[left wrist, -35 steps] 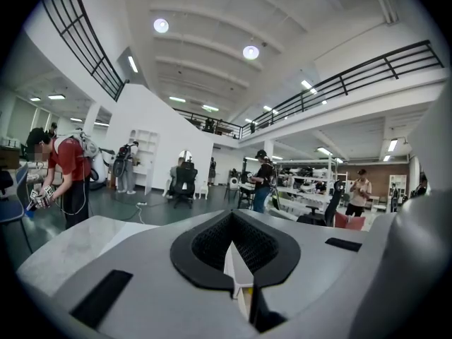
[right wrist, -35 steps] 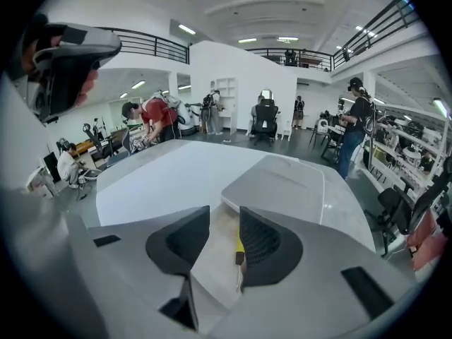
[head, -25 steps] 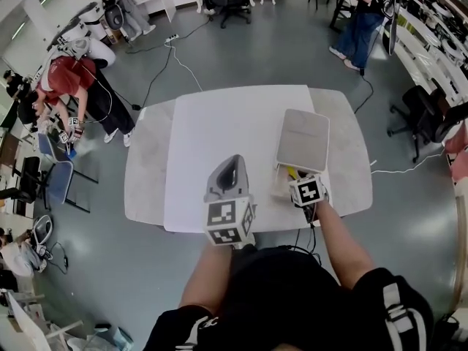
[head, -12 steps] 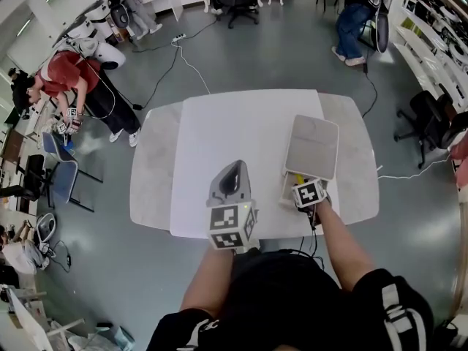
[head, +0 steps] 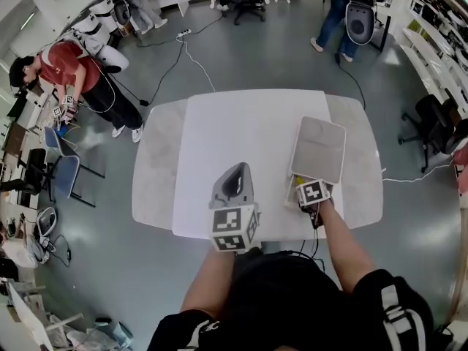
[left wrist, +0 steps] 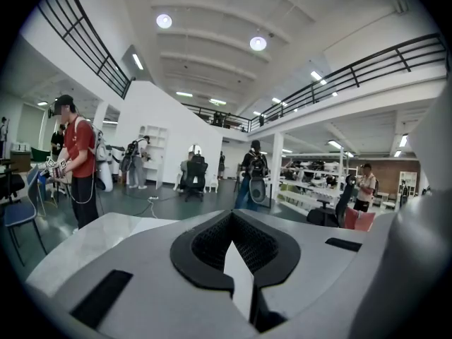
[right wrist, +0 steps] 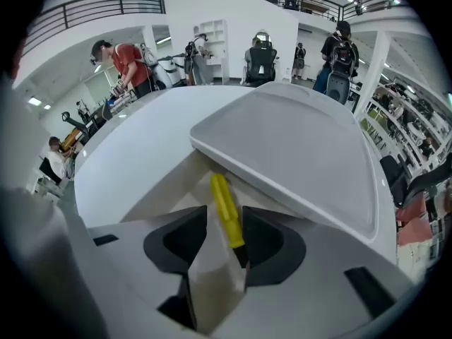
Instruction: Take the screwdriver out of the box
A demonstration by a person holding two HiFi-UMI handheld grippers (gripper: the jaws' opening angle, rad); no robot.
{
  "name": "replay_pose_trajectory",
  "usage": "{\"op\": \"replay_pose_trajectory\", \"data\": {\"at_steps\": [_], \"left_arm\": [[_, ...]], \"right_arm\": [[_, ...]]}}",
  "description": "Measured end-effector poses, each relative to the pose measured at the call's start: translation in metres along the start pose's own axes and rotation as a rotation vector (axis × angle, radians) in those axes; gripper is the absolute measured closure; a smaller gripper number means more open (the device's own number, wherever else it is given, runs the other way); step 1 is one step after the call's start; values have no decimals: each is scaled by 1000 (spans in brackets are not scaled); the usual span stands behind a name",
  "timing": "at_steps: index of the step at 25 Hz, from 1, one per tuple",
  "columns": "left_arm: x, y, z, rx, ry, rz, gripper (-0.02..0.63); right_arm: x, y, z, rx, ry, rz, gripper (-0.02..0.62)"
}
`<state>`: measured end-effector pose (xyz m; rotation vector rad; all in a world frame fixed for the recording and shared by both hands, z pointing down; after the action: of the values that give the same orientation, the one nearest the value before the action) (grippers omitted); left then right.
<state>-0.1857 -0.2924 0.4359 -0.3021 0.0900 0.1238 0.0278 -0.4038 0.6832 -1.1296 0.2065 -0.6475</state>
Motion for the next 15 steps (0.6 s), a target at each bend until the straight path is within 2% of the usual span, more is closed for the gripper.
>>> {"op": "replay_pose_trajectory", "data": {"at_steps": [2, 4, 7, 11, 13, 15], "left_arm": [[0, 0, 0, -4, 1, -1, 594], [-1, 1, 1, -6, 1, -3, 594], [-4, 3, 1, -6, -2, -6, 594], [-4, 4, 1, -7, -8, -6, 594], [-3, 5, 2, -6, -10, -6, 594], [-1, 5, 2, -4, -12, -3, 594]], "right_arm": [[-5, -5, -1, 19, 9, -44, 456], [-9, -6, 2, 2, 19, -46, 457], [-17, -7, 4, -21, 33, -58, 516], [-24, -3, 11, -52, 54, -80, 523], [-25, 0, 16, -67, 76, -68, 523], [-20, 8, 20, -98, 105, -4, 523]]}}
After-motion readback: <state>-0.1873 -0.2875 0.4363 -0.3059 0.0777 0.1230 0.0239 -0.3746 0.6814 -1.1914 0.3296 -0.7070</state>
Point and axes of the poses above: the fingertips, and each gripper's own axes: y backward along the fingers, x to its right, z out of its underside, the point moved 9 cm from there along y, backward along the fingers, and after that the axes turned 5 degrees about -x, right-handed, at the moved point
